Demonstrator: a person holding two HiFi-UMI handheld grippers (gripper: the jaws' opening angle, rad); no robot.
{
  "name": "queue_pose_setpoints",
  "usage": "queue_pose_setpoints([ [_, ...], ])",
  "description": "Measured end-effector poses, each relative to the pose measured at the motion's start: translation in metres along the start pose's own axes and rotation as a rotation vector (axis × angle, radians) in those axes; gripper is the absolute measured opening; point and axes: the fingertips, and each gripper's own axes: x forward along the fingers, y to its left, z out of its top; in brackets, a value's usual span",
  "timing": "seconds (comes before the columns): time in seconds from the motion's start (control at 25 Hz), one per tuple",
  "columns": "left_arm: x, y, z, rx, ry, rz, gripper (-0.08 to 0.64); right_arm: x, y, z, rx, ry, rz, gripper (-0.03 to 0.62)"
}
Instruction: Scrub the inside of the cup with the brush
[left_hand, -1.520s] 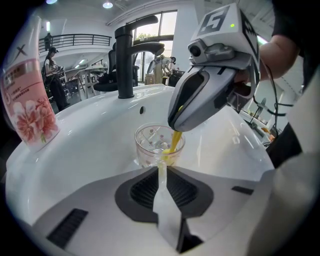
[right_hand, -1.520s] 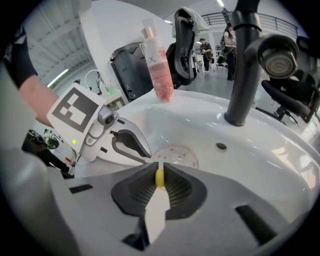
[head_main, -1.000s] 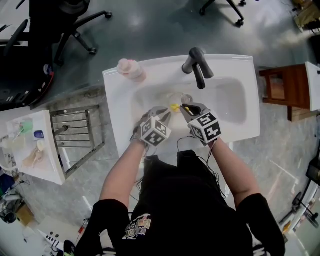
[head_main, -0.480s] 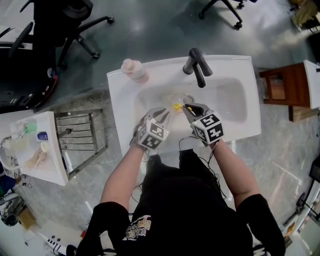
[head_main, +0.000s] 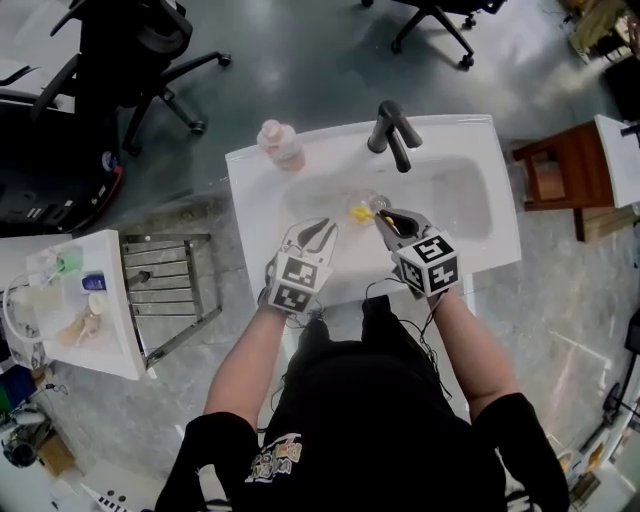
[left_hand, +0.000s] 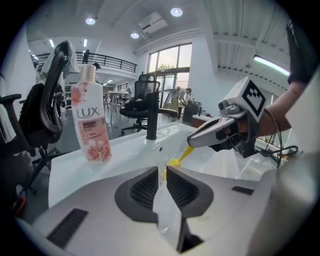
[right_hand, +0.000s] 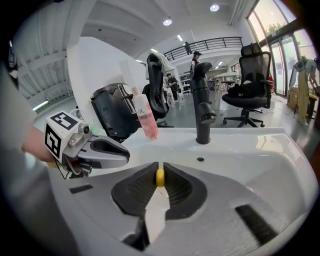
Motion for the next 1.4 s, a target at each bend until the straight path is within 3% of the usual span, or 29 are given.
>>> queue_pose_setpoints([
  [0.44,-0.071,-0.002,0.038,0.012,-0.118,-0.024,0.025,-0.049,0.051,0.029,-0.018,-0.129,-0.09,0.037],
  [1.08,-0.125,-0.052,0.045,0.125,-0.163,-0.189,0.017,-0.143,0.109,0.023,0.026,-0.284,-0.266,0.037],
  [1.4,-0.144,-0.097,0.046,0.122,-0.189,-0.15,0.013,-0.196,0.122,0.011,-0.004,-0.338,-0.246,0.037],
])
